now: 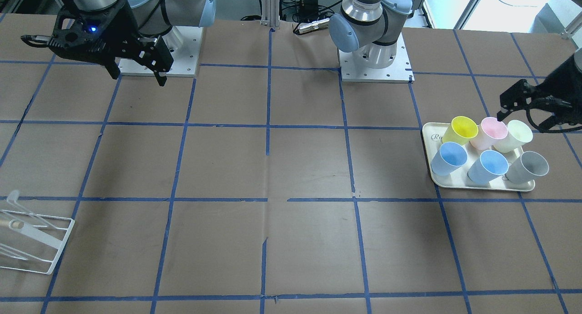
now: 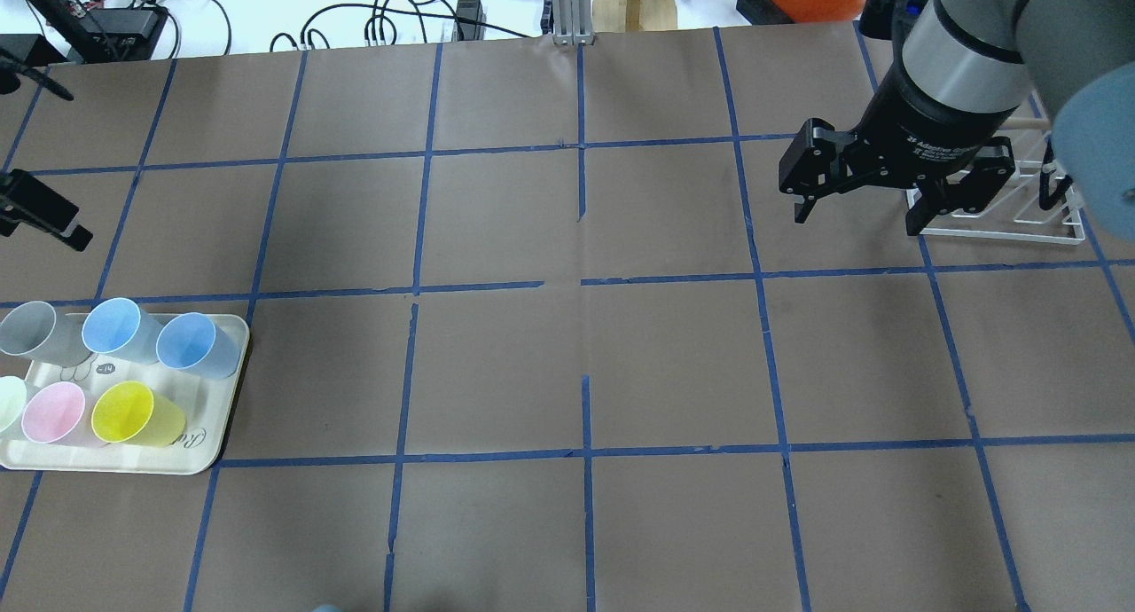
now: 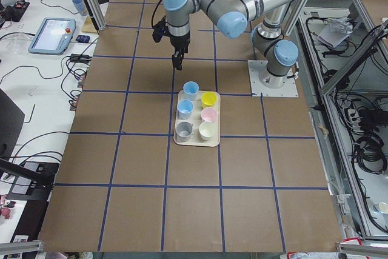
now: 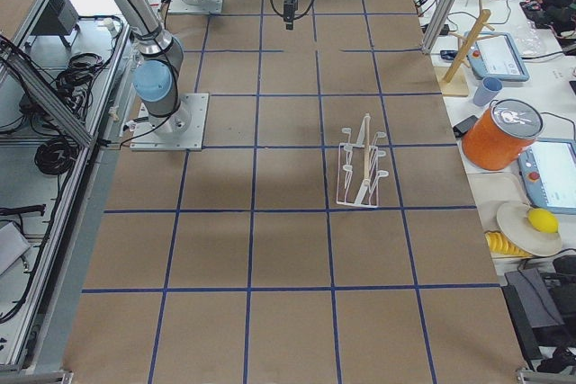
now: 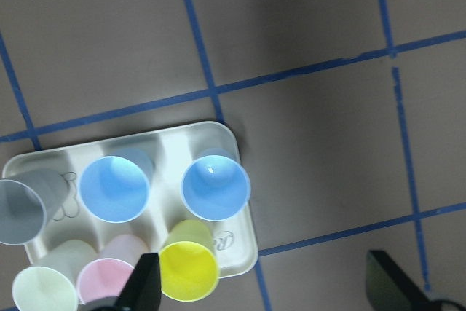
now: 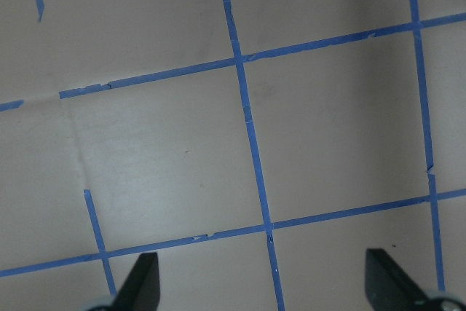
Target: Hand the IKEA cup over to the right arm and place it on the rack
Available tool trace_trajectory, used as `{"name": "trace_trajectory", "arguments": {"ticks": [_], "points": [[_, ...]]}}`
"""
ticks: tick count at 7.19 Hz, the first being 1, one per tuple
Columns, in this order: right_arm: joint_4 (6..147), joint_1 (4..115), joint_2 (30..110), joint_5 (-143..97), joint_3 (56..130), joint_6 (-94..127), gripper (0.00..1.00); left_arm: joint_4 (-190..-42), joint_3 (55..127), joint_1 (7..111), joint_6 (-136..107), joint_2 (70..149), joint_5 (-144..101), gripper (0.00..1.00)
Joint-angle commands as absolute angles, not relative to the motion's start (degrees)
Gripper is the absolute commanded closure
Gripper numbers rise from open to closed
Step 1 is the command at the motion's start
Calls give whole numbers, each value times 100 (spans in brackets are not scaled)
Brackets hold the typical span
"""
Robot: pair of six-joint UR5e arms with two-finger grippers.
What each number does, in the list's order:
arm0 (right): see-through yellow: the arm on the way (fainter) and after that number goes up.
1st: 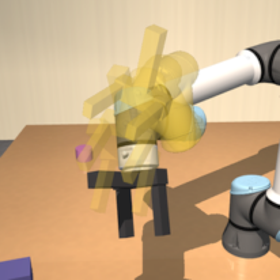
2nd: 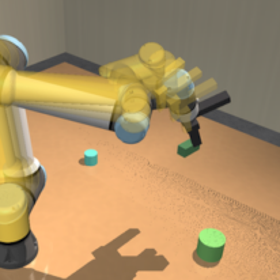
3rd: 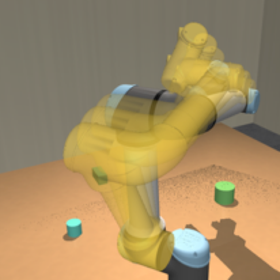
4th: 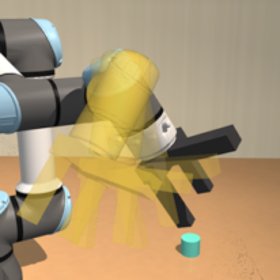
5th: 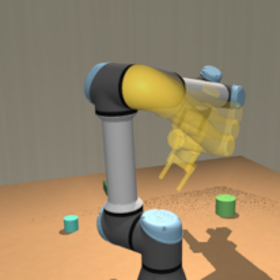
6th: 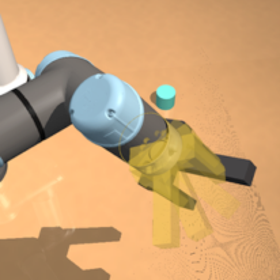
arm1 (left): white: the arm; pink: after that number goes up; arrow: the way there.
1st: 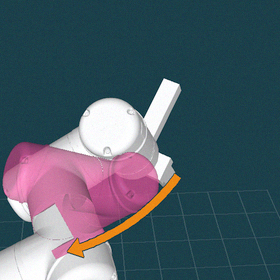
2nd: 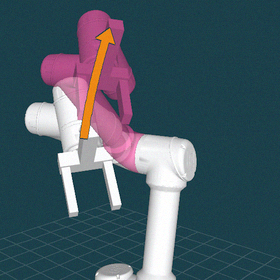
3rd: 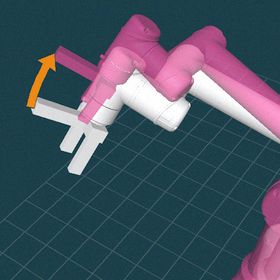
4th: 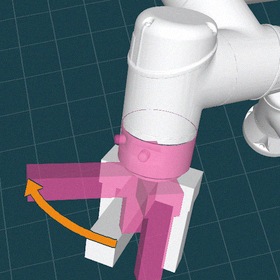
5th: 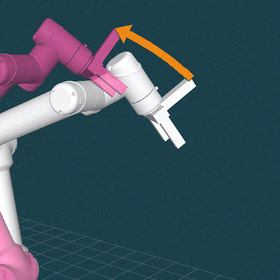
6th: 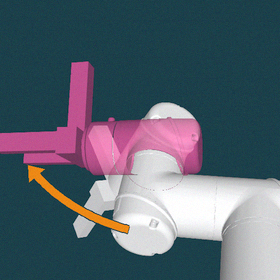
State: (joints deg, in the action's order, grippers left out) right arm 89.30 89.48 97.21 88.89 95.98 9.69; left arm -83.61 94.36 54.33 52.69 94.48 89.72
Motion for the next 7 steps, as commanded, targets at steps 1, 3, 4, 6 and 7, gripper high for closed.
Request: {"name": "trace_trajectory", "arguments": {"ticks": [1, 3, 4, 6, 7], "points": [[8947, 8938, 9712, 8781, 9580, 976, 0, -6968, 9903, 4687, 6404, 10052, 8939, 0], [8956, 8930, 9686, 8343, 9588, 993, 0, -6435, 10237, 4676, 6355, 10579, 8895, 0], [8947, 8930, 9677, 8323, 9598, 1071, 0, -5955, 10378, 4754, 6241, 10695, 8886, 0], [8965, 8930, 9607, 7712, 9580, 1116, 0, -5897, 10415, 4746, 6258, 10915, 8895, 0], [8965, 8930, 9432, 7264, 9519, 1351, 0, -5889, 10398, 4763, 6223, 10994, 8895, 1]]}}
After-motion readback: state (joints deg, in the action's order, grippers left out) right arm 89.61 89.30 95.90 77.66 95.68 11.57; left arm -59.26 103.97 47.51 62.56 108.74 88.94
